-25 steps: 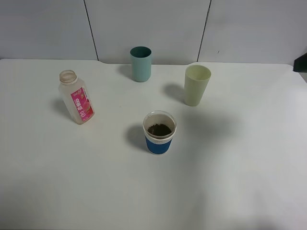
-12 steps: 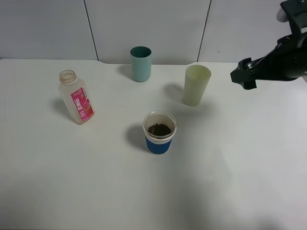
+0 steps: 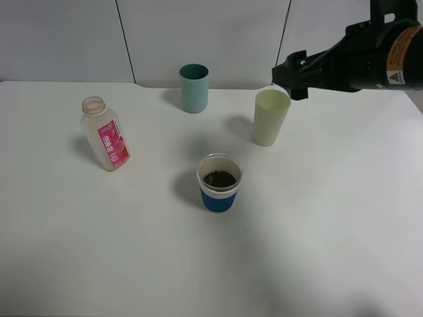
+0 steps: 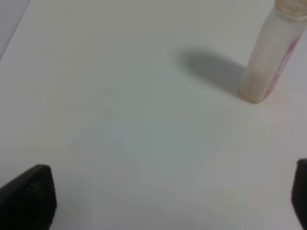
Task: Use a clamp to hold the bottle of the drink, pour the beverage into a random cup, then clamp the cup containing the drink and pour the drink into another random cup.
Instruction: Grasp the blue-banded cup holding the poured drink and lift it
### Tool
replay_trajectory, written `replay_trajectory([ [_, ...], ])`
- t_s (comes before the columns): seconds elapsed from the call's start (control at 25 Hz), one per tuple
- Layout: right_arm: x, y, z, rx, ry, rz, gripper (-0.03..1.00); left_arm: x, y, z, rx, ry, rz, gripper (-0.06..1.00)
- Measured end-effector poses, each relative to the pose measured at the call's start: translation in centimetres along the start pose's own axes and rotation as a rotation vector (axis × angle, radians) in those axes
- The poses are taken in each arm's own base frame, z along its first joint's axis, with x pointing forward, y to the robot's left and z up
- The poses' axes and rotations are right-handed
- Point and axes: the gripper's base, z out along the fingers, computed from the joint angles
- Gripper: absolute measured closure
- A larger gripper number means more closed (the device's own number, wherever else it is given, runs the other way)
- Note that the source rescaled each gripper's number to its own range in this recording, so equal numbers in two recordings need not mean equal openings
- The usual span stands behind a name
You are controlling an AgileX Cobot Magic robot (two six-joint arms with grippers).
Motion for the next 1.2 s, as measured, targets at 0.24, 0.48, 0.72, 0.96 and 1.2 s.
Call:
replay_trajectory([
  [0.24, -0.3, 2.2, -0.1, -0.119, -0.04, -0.076, -0.03, 0.0, 0.0, 0.0, 0.0, 0.0, 0.0, -0.06],
  [0.48, -0.1, 5.0, -0.3, -0.22, -0.039, -0.158, -0.03, 0.0, 0.0, 0.0, 0.0, 0.0, 0.0, -0.06],
  [0.72, 1.6, 6.0, 1.8, -0.246, 0.051, -0.152, -0.03, 0.0, 0.0, 0.0, 0.0, 0.0, 0.0, -0.06],
  [0.96, 3.5, 7.9, 3.7, -0.333, 0.127, -0.174, -0.03, 0.0, 0.0, 0.0, 0.0, 0.0, 0.0, -0.06],
  [1.2, 4.6, 8.6, 4.6, -0.388, 0.156, -0.206, -0.03, 0.0, 0.0, 0.0, 0.0, 0.0, 0.0, -0.06],
])
